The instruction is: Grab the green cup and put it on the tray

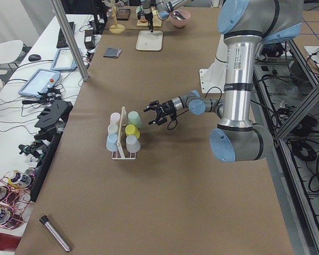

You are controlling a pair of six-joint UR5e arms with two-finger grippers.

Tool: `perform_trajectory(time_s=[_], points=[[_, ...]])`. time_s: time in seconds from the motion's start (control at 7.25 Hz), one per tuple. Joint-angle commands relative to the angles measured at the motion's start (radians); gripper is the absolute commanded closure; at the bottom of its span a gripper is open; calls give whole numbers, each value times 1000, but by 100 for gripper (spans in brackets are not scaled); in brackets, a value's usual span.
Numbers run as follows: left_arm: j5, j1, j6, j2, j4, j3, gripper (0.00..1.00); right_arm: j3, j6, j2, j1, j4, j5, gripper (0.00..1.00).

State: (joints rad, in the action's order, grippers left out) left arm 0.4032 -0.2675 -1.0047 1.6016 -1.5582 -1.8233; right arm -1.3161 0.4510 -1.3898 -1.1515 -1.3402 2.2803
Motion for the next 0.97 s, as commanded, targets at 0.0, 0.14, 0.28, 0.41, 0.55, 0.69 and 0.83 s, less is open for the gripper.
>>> perform_trajectory(time_s=[0.0, 0.14, 0.28, 0.41, 0.55, 0.69, 0.83], points=[[-20, -8, 0, 32, 0, 54, 2, 8, 0, 0, 1, 7, 1, 67], [-30, -18, 0, 37, 0, 65, 2, 6, 0, 0, 1, 7, 1, 75], [-33, -38, 0, 37, -2, 71, 2, 8, 0, 0, 1, 7, 1, 81], [-34, -64, 0, 35, -5, 73, 2, 6, 0, 0, 1, 7, 1, 86], [-35, -74, 0, 38, 0, 79, 2, 5, 2, 0, 1, 7, 1, 93], [-35, -81, 0, 41, 0, 84, 2, 0, 2, 0, 1, 7, 1, 100], [-35, -90, 0, 50, 0, 96, 2, -6, 0, -2, -1, 7, 5, 100]])
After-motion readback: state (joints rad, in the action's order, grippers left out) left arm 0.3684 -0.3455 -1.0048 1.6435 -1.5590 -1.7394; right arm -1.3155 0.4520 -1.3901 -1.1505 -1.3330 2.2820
